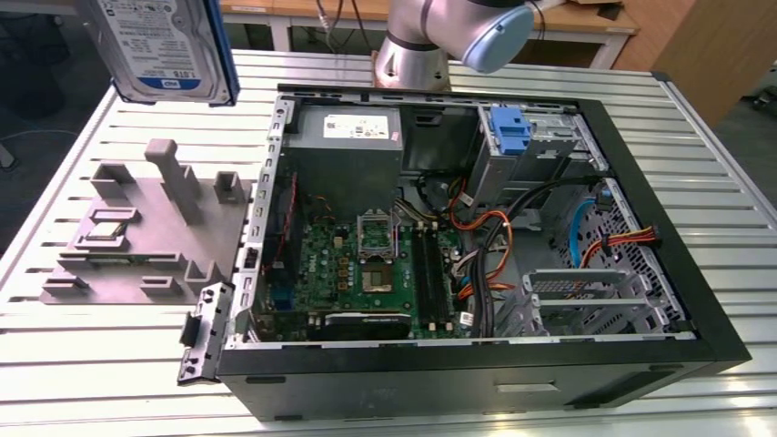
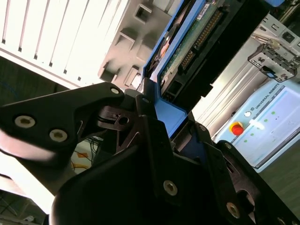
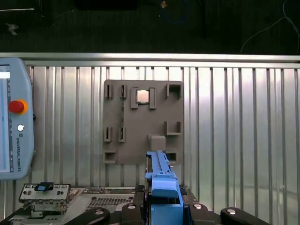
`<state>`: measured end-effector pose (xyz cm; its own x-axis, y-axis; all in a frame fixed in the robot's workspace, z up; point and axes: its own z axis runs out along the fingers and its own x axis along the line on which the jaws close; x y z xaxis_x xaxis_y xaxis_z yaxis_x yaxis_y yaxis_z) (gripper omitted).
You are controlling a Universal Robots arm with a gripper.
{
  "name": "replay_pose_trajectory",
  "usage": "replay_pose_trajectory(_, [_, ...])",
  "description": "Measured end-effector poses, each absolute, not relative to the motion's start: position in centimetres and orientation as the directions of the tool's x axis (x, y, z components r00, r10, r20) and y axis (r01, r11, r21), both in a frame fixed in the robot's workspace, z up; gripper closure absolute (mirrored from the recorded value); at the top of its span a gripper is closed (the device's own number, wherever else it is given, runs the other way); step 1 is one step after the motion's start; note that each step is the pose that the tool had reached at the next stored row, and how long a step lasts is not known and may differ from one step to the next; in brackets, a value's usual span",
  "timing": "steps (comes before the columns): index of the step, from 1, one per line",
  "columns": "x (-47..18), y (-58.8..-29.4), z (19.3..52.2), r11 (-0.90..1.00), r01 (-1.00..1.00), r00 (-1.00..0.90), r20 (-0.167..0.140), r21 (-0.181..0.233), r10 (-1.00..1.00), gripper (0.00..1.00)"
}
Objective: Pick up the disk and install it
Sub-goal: 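Pick up the disk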
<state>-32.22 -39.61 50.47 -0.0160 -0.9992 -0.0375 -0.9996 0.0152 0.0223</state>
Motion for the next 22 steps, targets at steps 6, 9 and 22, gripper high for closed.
replay_pose_trajectory(6, [-31.7, -40.7, 50.3, 0.015, -1.000, -0.016, -0.037, 0.022, -0.999, 0.63])
replay_pose_trajectory(9, [-30.7, -40.8, 50.3, 0.015, -1.000, -0.016, -0.037, 0.023, -0.999, 0.63])
replay_pose_trajectory(22, [-29.7, -40.8, 50.2, 0.015, -1.000, -0.016, -0.037, 0.022, -0.999, 0.63])
